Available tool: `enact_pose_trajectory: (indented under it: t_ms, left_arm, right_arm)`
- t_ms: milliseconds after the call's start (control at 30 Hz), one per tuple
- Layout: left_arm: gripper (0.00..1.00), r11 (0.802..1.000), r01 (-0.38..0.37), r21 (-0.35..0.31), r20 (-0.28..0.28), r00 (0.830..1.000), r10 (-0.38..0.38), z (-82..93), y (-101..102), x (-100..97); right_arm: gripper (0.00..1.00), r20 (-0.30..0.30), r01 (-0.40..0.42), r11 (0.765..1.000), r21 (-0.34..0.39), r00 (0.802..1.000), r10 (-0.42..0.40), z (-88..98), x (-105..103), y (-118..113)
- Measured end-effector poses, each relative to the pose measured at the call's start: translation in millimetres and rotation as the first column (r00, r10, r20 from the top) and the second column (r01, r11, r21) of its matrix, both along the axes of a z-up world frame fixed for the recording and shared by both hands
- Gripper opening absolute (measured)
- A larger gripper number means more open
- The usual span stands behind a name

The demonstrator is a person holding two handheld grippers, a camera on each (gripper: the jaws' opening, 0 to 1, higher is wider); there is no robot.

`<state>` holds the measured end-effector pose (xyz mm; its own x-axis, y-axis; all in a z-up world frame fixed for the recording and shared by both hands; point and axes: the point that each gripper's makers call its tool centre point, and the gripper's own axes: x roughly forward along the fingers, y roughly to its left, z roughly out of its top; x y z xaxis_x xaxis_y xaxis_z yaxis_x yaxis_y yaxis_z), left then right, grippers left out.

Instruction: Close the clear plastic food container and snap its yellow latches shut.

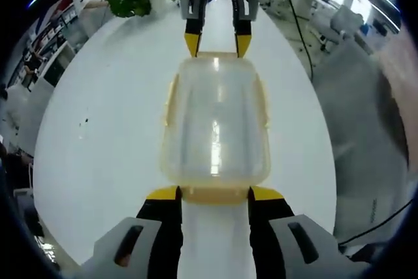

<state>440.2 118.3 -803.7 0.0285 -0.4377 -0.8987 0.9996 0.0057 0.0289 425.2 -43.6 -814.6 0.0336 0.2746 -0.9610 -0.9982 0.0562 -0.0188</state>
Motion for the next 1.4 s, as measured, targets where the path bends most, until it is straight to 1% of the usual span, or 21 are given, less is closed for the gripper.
enact_pose_trajectory:
  t_ms: [100,300,567,700,867,967,1167,1300,1400]
  left_arm:
    - [0.37,1.000,0.010,-0.002,-0.001,1.000,-0.010,-0.4,-6,1.2]
    - [0.37,1.000,0.017,-0.006,-0.007,1.000,-0.018,-1.1,-11,0.5]
    - [0.37,1.000,0.017,0.002,-0.016,1.000,-0.017,-6.8,-11,0.5]
    - [0.37,1.000,0.013,0.019,-0.018,1.000,-0.012,-11.7,-9,1.6]
    - [0.37,1.000,0.014,0.012,-0.022,1.000,-0.013,-14.9,-11,0.7]
    - [0.37,0.999,0.019,0.031,-0.020,1.000,-0.018,-18.8,-11,0.4]
    - [0.37,1.000,0.006,0.019,-0.027,1.000,-0.006,-18.3,-9,1.9]
    - [0.37,0.999,0.010,0.035,-0.024,1.000,-0.009,-21.4,-6,1.0]
    - [0.37,1.000,0.002,0.023,-0.021,1.000,-0.001,-20.2,-6,0.2]
  right_arm:
    - [0.37,-0.003,0.009,1.000,0.000,1.000,-0.009,0.7,-1,-6]
    - [0.37,-0.004,0.021,1.000,-0.005,1.000,-0.021,-0.6,-3,-10]
    - [0.37,-0.014,0.023,1.000,-0.008,1.000,-0.023,-5.8,-3,-10]
    - [0.37,-0.016,0.027,1.000,-0.007,0.999,-0.027,-8.8,-3,-8]
    - [0.37,-0.027,0.032,0.999,-0.023,0.999,-0.033,-13.9,-5,-12]
    - [0.37,-0.032,0.035,0.999,-0.015,0.999,-0.035,-15.2,-5,-11]
    - [0.37,-0.028,0.043,0.999,-0.011,0.999,-0.043,-15.0,-5,-10]
    - [0.38,-0.035,0.033,0.999,-0.012,0.999,-0.034,-17.2,-8,-7]
    - [0.38,-0.026,0.035,0.999,-0.016,0.999,-0.035,-17.6,-8,-9]
